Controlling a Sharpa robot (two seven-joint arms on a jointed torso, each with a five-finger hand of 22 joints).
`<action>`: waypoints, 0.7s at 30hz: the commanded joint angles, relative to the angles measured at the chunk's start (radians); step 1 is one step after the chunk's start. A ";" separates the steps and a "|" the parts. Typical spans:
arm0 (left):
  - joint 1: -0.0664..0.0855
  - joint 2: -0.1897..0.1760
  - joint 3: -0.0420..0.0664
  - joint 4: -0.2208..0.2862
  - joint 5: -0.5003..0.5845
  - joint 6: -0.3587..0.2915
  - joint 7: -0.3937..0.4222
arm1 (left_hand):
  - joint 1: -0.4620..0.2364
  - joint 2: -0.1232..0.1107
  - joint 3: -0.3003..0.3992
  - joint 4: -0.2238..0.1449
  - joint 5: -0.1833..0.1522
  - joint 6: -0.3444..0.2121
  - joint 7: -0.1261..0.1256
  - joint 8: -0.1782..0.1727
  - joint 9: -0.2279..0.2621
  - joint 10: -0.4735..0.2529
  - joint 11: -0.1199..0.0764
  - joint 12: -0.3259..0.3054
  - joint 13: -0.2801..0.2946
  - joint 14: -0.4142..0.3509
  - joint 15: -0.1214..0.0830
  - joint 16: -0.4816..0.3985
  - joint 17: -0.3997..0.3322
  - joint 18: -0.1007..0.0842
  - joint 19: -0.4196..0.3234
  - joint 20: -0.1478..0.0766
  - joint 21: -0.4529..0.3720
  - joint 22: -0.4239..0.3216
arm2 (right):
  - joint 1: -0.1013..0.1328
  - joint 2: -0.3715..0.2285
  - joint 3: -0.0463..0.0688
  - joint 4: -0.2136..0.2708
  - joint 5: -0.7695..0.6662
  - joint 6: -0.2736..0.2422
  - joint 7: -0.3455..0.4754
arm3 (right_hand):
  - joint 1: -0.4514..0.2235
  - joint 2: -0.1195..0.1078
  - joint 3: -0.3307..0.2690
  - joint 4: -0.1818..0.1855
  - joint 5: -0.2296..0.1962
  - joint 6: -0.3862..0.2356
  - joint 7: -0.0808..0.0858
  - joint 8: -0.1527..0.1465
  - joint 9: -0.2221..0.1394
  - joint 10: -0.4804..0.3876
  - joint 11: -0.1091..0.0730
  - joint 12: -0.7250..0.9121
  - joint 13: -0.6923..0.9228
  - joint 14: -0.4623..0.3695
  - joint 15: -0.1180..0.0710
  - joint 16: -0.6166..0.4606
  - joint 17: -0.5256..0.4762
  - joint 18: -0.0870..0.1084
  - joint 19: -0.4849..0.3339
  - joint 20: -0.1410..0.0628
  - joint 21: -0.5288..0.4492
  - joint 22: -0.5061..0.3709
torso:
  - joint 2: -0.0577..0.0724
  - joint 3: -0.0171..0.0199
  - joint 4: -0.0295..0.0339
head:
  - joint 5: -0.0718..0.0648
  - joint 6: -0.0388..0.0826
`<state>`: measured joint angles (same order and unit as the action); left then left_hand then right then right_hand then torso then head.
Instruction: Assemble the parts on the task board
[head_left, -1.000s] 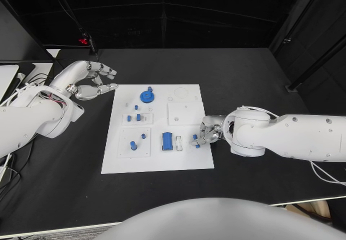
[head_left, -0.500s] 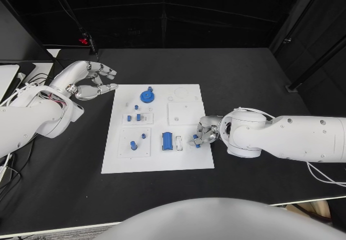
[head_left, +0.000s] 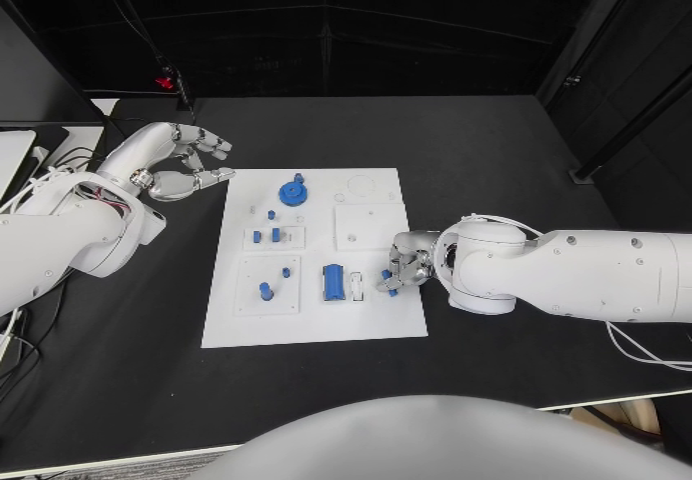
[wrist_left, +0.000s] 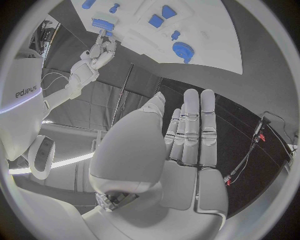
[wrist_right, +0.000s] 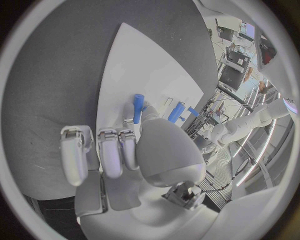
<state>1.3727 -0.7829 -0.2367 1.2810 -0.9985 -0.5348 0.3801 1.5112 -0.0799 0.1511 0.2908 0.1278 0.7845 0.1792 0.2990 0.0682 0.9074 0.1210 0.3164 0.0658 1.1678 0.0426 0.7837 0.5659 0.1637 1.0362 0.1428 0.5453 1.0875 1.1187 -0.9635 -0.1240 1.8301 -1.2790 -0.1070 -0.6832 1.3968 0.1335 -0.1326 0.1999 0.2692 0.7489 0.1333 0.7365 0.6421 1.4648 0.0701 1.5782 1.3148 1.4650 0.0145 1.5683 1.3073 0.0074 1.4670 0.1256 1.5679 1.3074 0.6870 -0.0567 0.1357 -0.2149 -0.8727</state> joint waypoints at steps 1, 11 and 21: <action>0.001 -0.001 0.001 0.002 0.005 0.005 -0.001 | -0.001 0.006 -0.007 0.002 0.005 0.005 0.000 -0.006 0.000 0.006 -0.001 0.004 -0.002 0.005 0.001 -0.006 -0.001 0.017 0.007 0.003 -0.002 0.002 | -0.014 0.002 -0.012 -0.011 0.005 0.016 -0.051 | 0.063 0.023 0.043 -0.031 -0.035 -0.064 0.006 -0.148 -0.330 0.106 0.004 -0.007 0.256 0.106 0.007 0.002 0.263 -0.007 0.104 0.005 0.003 0.263 | 0.000 -0.0007 0.0002 | -0.001 0.000; 0.002 -0.003 0.001 0.004 0.005 0.006 -0.002 | -0.001 0.007 -0.007 0.002 0.005 0.006 0.000 -0.006 0.000 0.006 -0.001 0.004 -0.002 0.005 0.001 -0.006 -0.001 0.017 0.008 0.003 -0.001 0.003 | -0.018 -0.011 -0.012 0.003 0.031 -0.075 0.032 | 0.088 -0.011 0.192 -0.086 -0.023 -0.007 0.007 -0.230 -0.413 0.106 0.004 -0.007 0.256 0.106 0.010 0.002 0.263 -0.007 0.104 0.007 0.003 0.263 | 0.001 0.0001 -0.0002 | 0.003 0.000; 0.002 -0.005 0.001 0.004 0.005 0.008 -0.005 | -0.001 0.007 -0.007 0.002 0.005 0.006 0.000 -0.006 0.000 0.006 -0.001 0.004 -0.002 0.005 0.001 -0.006 -0.001 0.017 0.008 0.003 -0.001 0.003 | -0.019 -0.045 -0.011 0.037 0.112 -0.194 0.138 | 0.046 -0.065 0.321 -0.111 0.016 0.086 0.011 -0.311 -0.476 0.106 0.006 -0.007 0.256 0.106 0.012 0.002 0.263 -0.007 0.104 0.010 0.003 0.263 | 0.000 0.0001 -0.0006 | 0.008 0.000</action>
<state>1.3727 -0.7876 -0.2367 1.2832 -0.9985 -0.5316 0.3775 1.5112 -0.0799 0.1511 0.2907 0.1278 0.7845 0.1792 0.2990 0.0682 0.9074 0.1210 0.3164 0.0658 1.1678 0.0426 0.7837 0.5659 0.1637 1.0398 0.1464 0.5453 1.0891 1.1057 -1.0072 -0.1298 1.8670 -1.2202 -0.2413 -0.5956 1.4580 0.0890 0.0695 0.2064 0.2834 0.8294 0.1449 0.4276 0.6781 1.4632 0.0721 1.5674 1.3055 1.4651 0.0217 1.5683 1.3073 0.0074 1.4635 0.1291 1.5679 1.3074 0.6878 -0.0566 0.1357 -0.2070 -0.8727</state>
